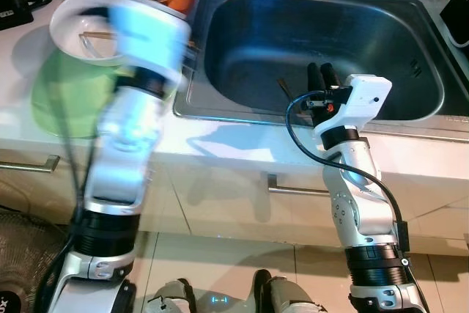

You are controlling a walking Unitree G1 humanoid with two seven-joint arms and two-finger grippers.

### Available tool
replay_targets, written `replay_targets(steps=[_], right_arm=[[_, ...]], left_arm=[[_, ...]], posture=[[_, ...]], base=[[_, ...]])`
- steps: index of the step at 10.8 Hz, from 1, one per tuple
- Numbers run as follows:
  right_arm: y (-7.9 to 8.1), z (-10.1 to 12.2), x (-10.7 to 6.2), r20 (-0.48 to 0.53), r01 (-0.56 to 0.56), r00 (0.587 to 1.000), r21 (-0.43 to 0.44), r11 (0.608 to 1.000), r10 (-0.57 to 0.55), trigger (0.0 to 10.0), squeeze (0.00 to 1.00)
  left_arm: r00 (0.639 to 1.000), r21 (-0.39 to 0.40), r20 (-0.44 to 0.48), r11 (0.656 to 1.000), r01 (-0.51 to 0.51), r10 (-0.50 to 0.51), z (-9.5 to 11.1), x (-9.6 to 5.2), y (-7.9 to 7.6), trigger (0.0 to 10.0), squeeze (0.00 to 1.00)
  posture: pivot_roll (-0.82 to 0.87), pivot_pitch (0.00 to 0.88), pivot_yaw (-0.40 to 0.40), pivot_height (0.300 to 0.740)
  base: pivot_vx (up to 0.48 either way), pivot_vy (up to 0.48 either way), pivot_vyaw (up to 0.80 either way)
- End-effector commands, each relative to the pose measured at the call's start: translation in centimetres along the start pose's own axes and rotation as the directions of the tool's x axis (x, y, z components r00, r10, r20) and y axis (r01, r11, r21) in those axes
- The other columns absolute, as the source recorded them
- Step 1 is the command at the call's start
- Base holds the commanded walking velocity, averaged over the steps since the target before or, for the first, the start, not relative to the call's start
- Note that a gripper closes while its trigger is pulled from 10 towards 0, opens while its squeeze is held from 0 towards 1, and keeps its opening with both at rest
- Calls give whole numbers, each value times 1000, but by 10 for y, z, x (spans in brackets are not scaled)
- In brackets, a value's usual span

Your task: Kitchen organization

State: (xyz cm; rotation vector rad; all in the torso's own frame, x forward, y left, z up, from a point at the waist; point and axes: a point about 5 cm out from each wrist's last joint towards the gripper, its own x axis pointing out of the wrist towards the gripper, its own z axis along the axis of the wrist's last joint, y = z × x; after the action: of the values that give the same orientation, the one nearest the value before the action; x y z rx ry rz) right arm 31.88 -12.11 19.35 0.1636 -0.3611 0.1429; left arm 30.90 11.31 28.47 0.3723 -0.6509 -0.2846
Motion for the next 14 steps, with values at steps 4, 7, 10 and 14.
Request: replay_targets(steps=[4,7,10,14], right_arm=[[-1,-2,1,-8,8,1000,5,1000,-8,10000,0],[-1,-3,1,-12,9,1000,8,1000,-8,10000,0],[-2,-4,0,-15,11,1000,15,1000,-11,10000,0],[-2,-4,1,-16,12,1000,16,1000,-12,10000,0]], left_arm=[[988,251,-46,955,157,-150,-7,6,-23,10000,1000],[974,398,-168,893,208,-152,-24,5,-23,10000,0],[975,478,-201,860,179,-92,-31,3,-15,10000,0],[973,506,-227,850,145,-31,-36,2,-8,10000,0]], posture=[[63,202,-45,740],[63,199,-46,740],[64,201,-47,740],[64,199,-47,740]], base=[[0,0,0],[0,0,0],[0,0,0],[0,0,0]])
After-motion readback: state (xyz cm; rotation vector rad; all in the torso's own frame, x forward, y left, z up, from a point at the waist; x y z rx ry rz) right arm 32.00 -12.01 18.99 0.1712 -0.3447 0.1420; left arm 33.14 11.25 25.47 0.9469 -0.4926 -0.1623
